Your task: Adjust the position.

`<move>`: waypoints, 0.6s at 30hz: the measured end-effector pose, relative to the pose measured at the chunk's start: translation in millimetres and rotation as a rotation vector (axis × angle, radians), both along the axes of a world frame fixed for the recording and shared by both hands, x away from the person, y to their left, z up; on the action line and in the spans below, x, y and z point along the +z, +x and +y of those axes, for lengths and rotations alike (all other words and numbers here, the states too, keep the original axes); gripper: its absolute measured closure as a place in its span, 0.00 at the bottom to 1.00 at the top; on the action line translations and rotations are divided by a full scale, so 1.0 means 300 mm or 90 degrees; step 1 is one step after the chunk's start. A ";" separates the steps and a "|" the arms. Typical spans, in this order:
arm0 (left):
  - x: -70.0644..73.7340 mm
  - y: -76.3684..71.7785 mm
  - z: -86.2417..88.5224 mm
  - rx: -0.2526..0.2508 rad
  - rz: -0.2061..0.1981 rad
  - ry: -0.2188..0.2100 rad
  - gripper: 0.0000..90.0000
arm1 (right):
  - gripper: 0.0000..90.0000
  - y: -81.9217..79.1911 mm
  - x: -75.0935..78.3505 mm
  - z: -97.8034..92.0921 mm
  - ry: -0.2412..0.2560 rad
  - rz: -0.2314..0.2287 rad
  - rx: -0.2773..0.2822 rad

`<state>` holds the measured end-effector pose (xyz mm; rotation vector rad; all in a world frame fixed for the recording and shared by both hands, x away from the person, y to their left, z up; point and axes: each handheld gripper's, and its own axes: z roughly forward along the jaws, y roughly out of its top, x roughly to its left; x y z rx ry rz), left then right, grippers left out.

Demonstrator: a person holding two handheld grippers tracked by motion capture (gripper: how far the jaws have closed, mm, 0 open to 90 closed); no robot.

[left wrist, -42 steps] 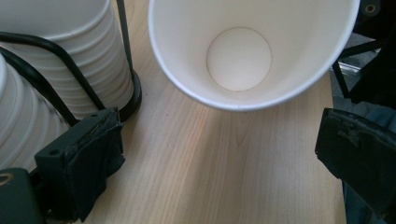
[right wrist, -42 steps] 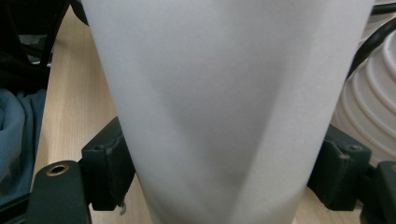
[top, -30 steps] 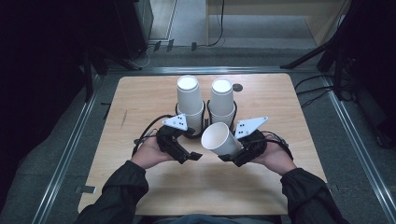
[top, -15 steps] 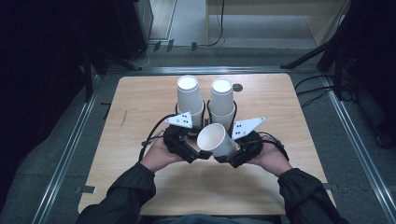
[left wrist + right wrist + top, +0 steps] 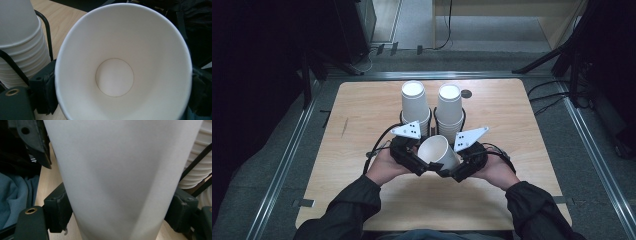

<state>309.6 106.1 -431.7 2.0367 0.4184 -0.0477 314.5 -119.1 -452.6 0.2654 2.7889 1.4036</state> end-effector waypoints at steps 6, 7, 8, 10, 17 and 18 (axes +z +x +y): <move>0.004 0.004 0.010 0.004 0.009 -0.010 0.14 | 0.24 0.001 0.002 -0.004 0.005 0.004 -0.005; 0.004 0.007 0.012 0.002 0.013 -0.009 0.14 | 0.24 0.002 0.002 -0.005 0.008 0.005 -0.006; 0.005 0.009 0.013 0.001 0.016 -0.008 0.15 | 0.24 0.003 0.003 -0.006 0.010 0.006 -0.006; 0.007 0.008 0.014 0.005 0.014 -0.007 0.15 | 0.22 0.005 0.003 -0.006 0.008 0.013 -0.010; 0.017 0.022 0.053 0.025 0.017 0.002 0.15 | 0.15 0.014 0.003 -0.026 -0.006 0.033 -0.035; 0.018 0.023 0.058 0.031 0.014 0.003 0.15 | 0.15 0.015 0.003 -0.031 -0.008 0.031 -0.042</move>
